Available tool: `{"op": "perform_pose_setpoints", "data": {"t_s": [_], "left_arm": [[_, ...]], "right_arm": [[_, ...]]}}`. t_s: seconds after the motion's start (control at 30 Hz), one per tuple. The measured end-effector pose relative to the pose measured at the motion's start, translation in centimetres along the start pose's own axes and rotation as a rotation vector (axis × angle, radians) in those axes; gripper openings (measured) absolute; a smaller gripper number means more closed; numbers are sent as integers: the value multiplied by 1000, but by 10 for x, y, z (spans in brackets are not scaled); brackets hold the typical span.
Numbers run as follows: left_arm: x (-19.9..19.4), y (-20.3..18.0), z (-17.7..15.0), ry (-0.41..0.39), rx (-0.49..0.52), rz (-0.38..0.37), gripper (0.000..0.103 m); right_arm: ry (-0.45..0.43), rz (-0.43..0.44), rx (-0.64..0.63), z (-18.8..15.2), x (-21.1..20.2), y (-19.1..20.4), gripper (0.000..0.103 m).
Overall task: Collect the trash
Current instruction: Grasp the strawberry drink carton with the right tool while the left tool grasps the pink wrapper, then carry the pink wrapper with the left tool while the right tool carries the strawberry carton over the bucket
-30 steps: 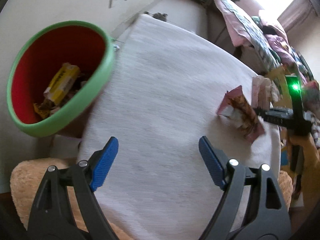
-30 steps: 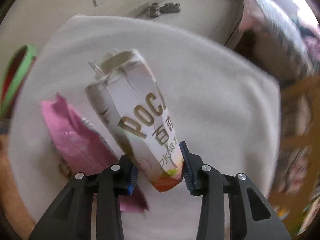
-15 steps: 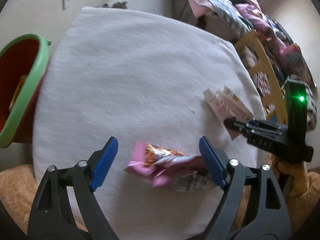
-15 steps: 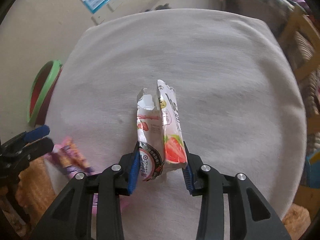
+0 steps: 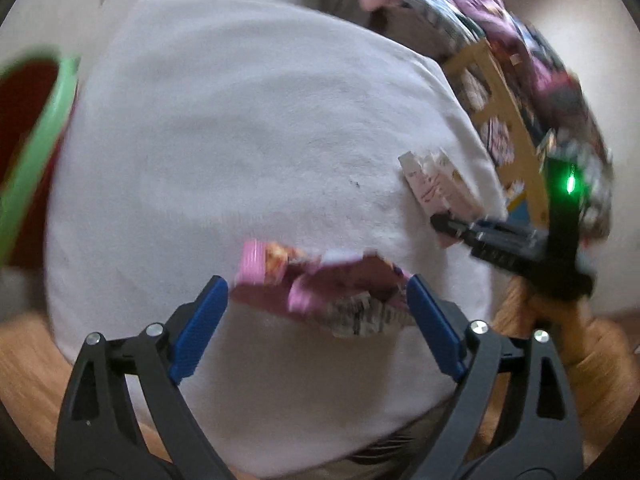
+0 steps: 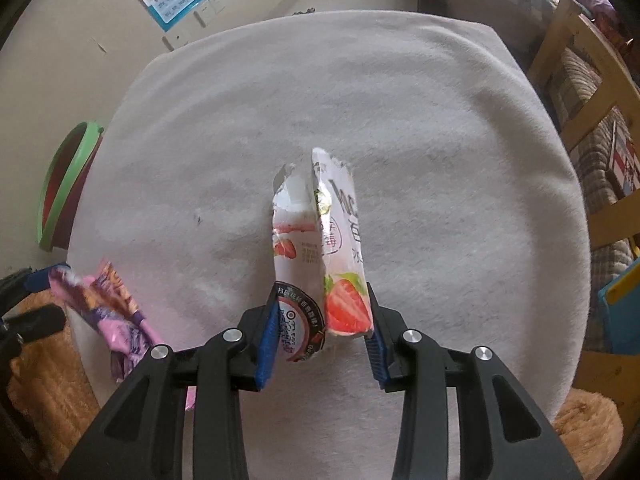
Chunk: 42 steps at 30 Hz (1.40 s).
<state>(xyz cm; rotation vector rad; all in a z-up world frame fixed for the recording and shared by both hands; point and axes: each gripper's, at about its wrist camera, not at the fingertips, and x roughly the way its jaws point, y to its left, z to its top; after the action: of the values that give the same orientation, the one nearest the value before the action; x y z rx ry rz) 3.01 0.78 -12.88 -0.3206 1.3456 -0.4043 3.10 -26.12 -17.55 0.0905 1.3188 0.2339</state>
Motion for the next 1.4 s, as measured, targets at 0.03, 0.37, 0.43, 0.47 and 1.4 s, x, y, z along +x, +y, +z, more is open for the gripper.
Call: {"op": "perform_pose_setpoints", "data": {"t_s": [0.03,0.37,0.43,0.47,1.4], "left_arm": [[2,4,-1,8,-50,-13,88],[35,-18,13,38,-158,-42,88],[44,-25,21,44,-170,-46,88],[47,-25,23,46,-182,-49,88],[27,19,25,35,-137,44,55]], "right_arm": [[3,1,-1,-1,1,1,37],[-50,-15,40,-5,-14,-10,37],[-59,-23,50,-7,-17,-13,37],[-62,-24,52,-8,-18,-14,37],[-49,-32,9,-8,-10,6,38]]}}
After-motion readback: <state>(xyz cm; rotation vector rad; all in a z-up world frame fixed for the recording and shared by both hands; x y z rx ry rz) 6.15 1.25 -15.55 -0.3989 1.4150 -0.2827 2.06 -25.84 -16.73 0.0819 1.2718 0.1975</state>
